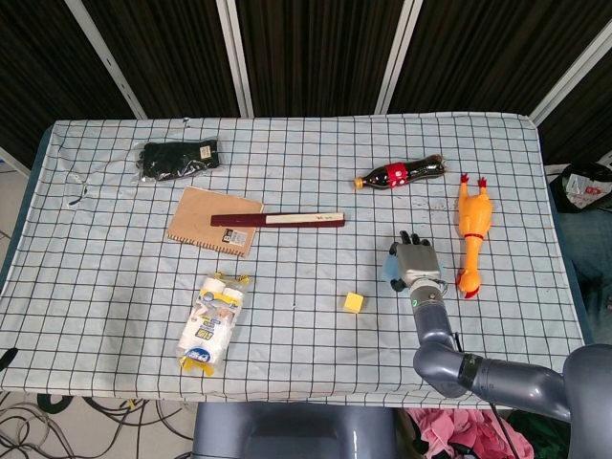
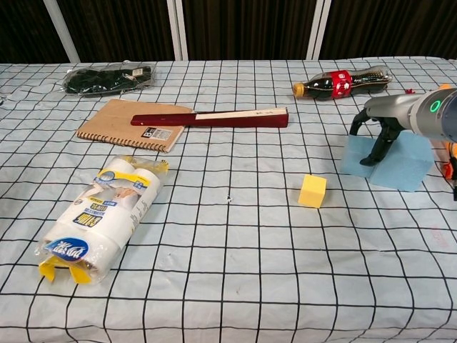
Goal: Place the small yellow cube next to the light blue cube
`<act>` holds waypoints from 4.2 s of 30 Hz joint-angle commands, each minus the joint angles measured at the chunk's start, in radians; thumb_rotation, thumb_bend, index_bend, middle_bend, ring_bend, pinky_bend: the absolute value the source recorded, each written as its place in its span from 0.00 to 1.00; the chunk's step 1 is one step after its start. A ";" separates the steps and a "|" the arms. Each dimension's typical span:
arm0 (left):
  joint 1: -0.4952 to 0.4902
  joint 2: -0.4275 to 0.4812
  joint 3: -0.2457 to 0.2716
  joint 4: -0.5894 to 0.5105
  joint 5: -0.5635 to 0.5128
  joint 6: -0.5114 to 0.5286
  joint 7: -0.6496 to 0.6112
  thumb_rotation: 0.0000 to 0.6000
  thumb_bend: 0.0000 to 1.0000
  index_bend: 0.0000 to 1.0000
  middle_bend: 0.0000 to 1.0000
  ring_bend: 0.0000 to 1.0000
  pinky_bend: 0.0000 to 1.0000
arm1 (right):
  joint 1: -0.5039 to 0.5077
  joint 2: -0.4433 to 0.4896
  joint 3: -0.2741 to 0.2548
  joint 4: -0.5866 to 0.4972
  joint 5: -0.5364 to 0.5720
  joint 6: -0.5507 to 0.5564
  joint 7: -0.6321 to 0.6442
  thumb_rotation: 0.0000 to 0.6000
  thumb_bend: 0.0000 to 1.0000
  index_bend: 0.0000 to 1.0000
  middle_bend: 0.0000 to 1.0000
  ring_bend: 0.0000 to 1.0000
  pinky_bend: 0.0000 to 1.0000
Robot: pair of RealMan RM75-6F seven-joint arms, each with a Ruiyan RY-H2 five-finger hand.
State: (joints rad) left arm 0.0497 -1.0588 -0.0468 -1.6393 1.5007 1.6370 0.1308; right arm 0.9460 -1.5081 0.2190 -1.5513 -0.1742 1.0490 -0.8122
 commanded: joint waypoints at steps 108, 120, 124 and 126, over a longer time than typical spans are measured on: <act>0.000 0.000 -0.001 0.003 -0.002 -0.001 0.003 1.00 0.04 0.19 0.06 0.00 0.00 | -0.086 -0.330 0.036 -0.099 -0.237 0.360 -0.112 1.00 0.29 0.45 0.00 0.00 0.09; 0.000 -0.001 -0.002 0.004 -0.003 0.000 0.005 1.00 0.04 0.20 0.06 0.00 0.00 | -0.069 -0.217 0.148 -0.227 -0.236 0.359 -0.147 1.00 0.25 0.45 0.00 0.00 0.09; 0.000 -0.002 -0.003 0.004 -0.004 0.001 0.007 1.00 0.04 0.20 0.06 0.00 0.00 | -0.045 -0.173 0.207 -0.174 -0.161 0.279 -0.164 1.00 0.24 0.45 0.00 0.00 0.09; 0.000 -0.003 -0.004 0.003 -0.006 0.001 0.010 1.00 0.04 0.20 0.06 0.00 0.00 | -0.028 -0.153 0.230 -0.126 -0.107 0.226 -0.181 1.00 0.24 0.45 0.00 0.00 0.09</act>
State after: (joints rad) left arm 0.0497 -1.0613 -0.0501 -1.6358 1.4957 1.6377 0.1402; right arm 0.8949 -1.6922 0.4165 -1.7273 -0.3379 1.3310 -0.9719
